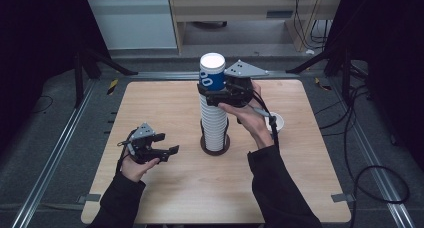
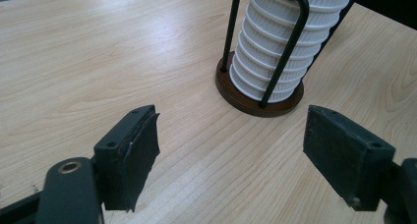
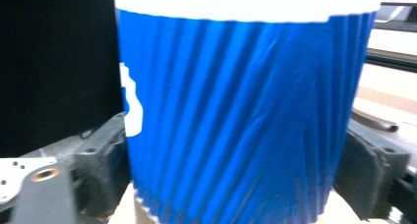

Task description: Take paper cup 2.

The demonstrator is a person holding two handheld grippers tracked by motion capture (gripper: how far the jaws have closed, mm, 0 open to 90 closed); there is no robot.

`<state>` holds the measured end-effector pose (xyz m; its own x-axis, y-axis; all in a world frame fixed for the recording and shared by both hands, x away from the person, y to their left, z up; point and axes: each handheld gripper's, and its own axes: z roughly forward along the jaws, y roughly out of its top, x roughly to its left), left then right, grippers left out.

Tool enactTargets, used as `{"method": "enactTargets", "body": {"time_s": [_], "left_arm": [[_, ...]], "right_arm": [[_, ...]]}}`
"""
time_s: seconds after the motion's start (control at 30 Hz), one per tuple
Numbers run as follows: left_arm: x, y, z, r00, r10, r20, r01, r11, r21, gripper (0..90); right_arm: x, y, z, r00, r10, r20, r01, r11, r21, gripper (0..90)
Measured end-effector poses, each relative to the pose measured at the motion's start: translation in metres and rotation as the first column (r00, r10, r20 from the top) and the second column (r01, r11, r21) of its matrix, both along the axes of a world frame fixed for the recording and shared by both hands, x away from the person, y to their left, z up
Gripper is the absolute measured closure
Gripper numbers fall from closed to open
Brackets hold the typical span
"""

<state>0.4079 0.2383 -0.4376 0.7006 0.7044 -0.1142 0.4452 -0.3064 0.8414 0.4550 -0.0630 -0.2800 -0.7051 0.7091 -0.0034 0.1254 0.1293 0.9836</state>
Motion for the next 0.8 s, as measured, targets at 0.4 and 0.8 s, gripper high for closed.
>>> {"method": "enactTargets", "body": {"time_s": [0.4, 0.8], "left_arm": [[-0.001, 0.001, 0.001, 1.0, 0.001, 0.002, -0.001, 1.0, -0.003, 20.6], [0.0, 0.001, 0.0, 1.0, 0.0, 0.0, 0.0, 1.0, -0.001, 20.5]], "right_arm": [[-0.004, -0.003, 0.011, 0.9997, -0.001, 0.023, 0.0, 1.0, 0.018, 19.3], [-0.009, -0.007, 0.028, 0.999, 0.007, 0.045, -0.007, 1.0, 0.007, 21.0]]}}
